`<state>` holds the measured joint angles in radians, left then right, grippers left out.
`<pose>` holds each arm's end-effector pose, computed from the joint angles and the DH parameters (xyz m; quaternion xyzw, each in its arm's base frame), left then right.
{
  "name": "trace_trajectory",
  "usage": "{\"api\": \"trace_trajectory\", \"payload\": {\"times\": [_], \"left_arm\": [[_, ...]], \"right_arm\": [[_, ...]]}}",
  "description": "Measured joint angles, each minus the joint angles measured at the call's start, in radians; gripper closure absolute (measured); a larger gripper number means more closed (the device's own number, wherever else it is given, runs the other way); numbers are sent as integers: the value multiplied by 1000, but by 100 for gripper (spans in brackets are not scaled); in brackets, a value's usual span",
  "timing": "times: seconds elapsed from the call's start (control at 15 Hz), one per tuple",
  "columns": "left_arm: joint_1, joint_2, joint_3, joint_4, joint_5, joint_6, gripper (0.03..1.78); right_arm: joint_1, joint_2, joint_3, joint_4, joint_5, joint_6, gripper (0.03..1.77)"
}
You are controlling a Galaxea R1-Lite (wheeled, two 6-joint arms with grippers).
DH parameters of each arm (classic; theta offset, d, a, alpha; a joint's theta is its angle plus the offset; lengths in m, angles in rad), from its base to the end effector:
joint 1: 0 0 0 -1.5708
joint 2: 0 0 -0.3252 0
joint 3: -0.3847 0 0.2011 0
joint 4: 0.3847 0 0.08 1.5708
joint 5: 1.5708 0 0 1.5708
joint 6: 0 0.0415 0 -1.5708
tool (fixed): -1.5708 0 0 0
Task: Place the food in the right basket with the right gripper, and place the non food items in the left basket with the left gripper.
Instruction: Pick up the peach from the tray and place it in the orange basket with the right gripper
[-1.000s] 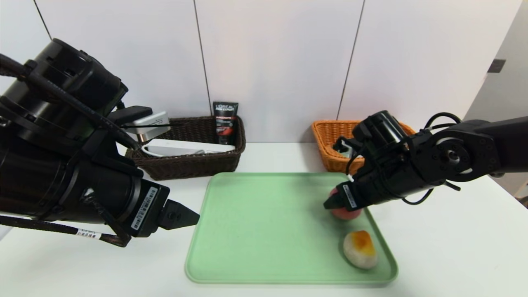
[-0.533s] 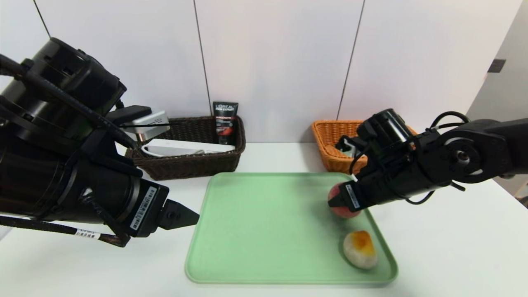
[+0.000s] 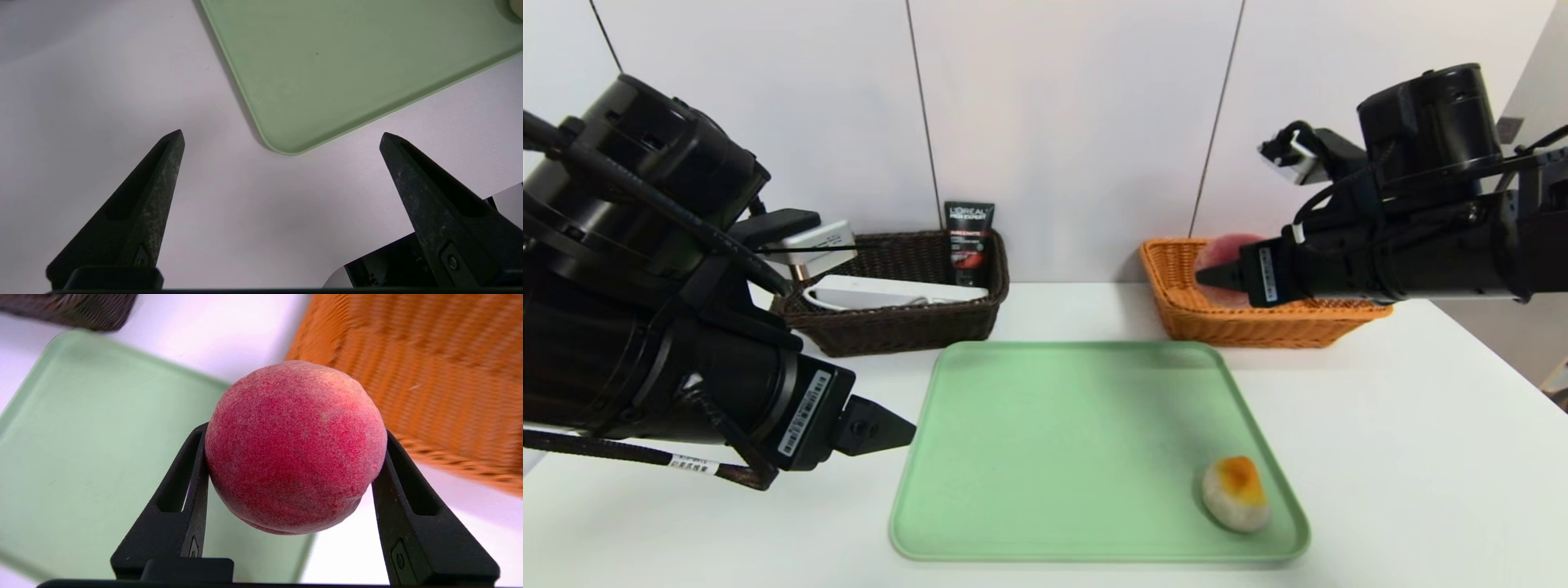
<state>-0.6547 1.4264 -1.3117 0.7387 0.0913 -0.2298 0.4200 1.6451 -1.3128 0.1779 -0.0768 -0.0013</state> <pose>0.1822 -0.1351 0.2840 0.0496 0.4119 -0.2072 0.8860 0.3034 0.1320 0.2756 -0.0627 0.2445 0.1654 0.9534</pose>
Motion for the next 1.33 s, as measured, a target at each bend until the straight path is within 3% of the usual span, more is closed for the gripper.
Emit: {"api": "trace_trajectory", "payload": {"times": [0.4, 0.53, 0.93, 1.33], "left_arm": [[1, 3, 0, -2, 0, 0, 12], [1, 7, 0, -9, 0, 1, 12], [0, 14, 3, -36, -1, 1, 12], [0, 14, 2, -36, 0, 0, 12]], "right_arm": [[-64, 104, -188, -3, -152, -54, 70], [-96, 169, -247, -3, -183, -55, 70], [-197, 396, -399, 9, -181, -45, 70], [-223, 532, -465, 24, -176, -48, 65]]}}
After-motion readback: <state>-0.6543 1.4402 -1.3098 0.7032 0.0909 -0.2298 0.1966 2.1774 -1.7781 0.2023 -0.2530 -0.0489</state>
